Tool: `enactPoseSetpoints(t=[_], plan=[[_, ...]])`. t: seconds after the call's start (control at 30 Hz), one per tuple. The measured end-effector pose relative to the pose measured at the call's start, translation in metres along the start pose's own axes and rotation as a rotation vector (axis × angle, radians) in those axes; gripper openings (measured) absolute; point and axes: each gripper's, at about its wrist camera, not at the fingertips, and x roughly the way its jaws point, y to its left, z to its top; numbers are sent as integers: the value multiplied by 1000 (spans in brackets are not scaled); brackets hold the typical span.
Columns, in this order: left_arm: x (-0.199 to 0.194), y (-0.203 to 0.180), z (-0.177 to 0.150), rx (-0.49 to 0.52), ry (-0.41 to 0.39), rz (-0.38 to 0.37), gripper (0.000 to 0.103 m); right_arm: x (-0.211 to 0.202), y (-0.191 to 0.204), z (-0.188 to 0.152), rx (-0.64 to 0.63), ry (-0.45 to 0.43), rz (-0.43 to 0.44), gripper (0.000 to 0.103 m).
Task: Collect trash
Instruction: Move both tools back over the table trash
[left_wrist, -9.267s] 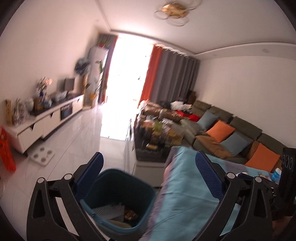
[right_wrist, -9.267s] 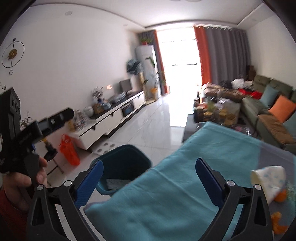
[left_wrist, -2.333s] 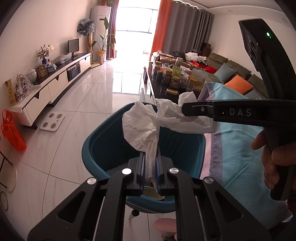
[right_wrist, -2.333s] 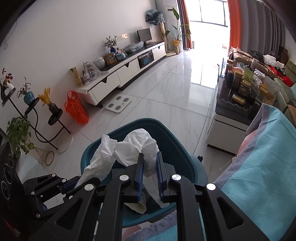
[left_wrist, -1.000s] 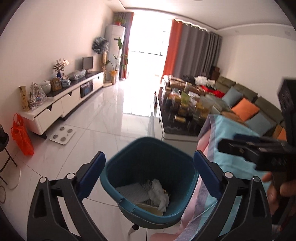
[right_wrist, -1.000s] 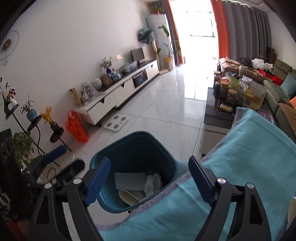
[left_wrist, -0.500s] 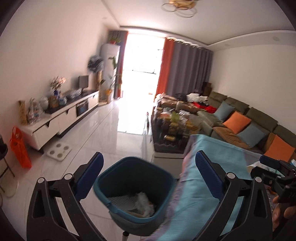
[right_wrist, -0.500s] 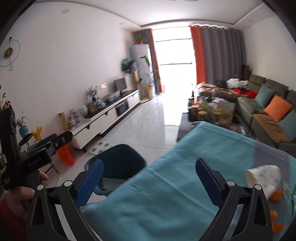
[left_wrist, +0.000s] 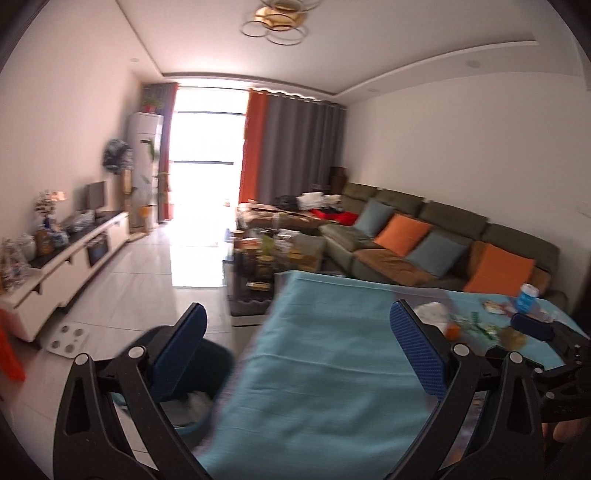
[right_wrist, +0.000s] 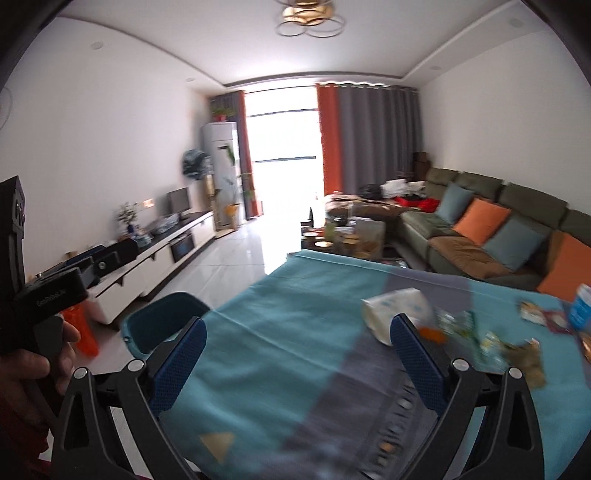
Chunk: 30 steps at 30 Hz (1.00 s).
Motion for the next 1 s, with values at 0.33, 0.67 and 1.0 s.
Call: enactPoseSetpoints(t=[0.33, 0.67, 1.0], plan=[[5, -65, -12, 74, 33, -171, 98, -44, -48, -25, 75, -34, -194, 96], [8, -93, -27, 111, 65, -273, 98, -84, -70, -37, 105, -63, -309, 96], [26, -102, -35, 134, 114, -305, 98, -82, -85, -34, 111, -47, -362, 96]])
